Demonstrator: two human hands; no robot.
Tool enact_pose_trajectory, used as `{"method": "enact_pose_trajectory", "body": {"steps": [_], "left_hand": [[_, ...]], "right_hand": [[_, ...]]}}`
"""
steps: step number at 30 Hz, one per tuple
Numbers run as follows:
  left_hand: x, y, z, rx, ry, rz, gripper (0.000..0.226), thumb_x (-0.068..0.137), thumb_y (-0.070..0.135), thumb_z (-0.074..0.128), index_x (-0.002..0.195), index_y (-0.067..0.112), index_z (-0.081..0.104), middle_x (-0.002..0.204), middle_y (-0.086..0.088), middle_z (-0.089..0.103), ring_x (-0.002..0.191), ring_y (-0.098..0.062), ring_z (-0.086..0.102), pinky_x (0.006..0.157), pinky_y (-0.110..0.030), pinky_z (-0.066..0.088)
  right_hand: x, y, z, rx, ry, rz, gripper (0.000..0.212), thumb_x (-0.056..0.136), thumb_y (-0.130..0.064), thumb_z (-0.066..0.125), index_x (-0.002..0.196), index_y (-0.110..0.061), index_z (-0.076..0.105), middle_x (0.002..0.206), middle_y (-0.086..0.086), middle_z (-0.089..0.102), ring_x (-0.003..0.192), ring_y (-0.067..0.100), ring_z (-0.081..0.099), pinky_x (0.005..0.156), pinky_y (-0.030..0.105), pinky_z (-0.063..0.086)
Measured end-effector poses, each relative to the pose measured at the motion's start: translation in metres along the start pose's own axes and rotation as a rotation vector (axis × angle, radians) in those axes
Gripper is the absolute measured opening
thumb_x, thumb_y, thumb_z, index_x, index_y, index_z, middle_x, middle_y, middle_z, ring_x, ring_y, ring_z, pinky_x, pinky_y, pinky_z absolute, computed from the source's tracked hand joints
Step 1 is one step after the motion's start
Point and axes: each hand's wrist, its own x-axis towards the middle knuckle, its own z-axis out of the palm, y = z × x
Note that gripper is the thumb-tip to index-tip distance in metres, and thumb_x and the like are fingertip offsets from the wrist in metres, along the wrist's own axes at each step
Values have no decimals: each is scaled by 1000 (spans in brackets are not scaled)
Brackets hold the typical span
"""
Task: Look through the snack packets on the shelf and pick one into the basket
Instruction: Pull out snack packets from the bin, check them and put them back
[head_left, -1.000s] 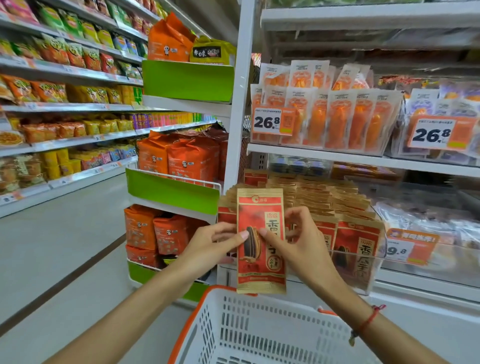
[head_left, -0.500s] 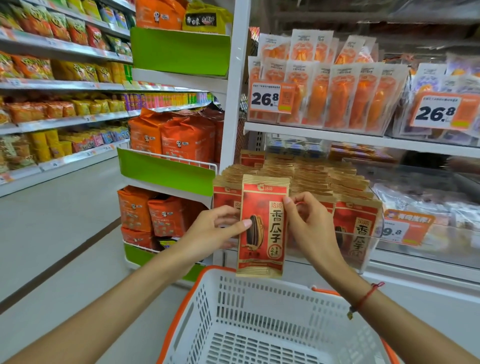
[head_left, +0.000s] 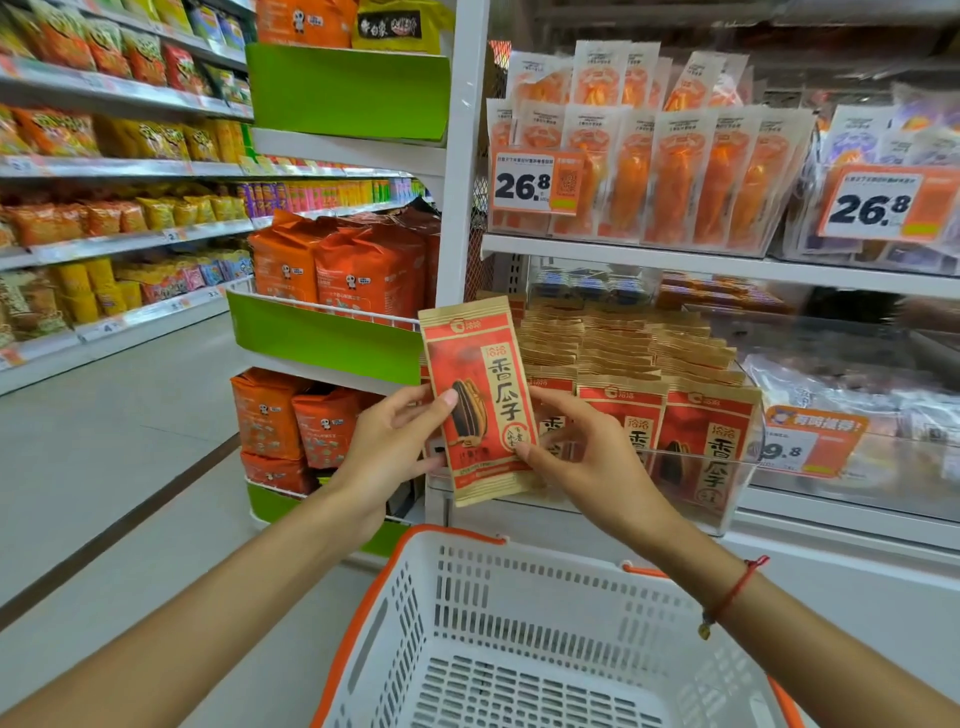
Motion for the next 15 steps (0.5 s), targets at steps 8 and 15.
{"method": "enact_pose_trajectory", "body": {"steps": [8,15], "left_hand": [[-1,2,1,-17,-9,-17,41,91,33,61,129,17,57,124,-1,65,113,-12,61,78,-25,55],[-5,7,7,24,-66,106,34,92,32,60,125,23,59,116,4,69,100,-3,68,69,-18,57]], "right_hand": [[-1,3,-6,101,-39,9,55,88,-11,69,133,-36,50,123,-11,60,90,16,64,73,28,59],[-3,-1,-4,35,63,23,67,85,-39,68,143,-26,38,123,-17,55,107,2,57,88,26,52]]}}
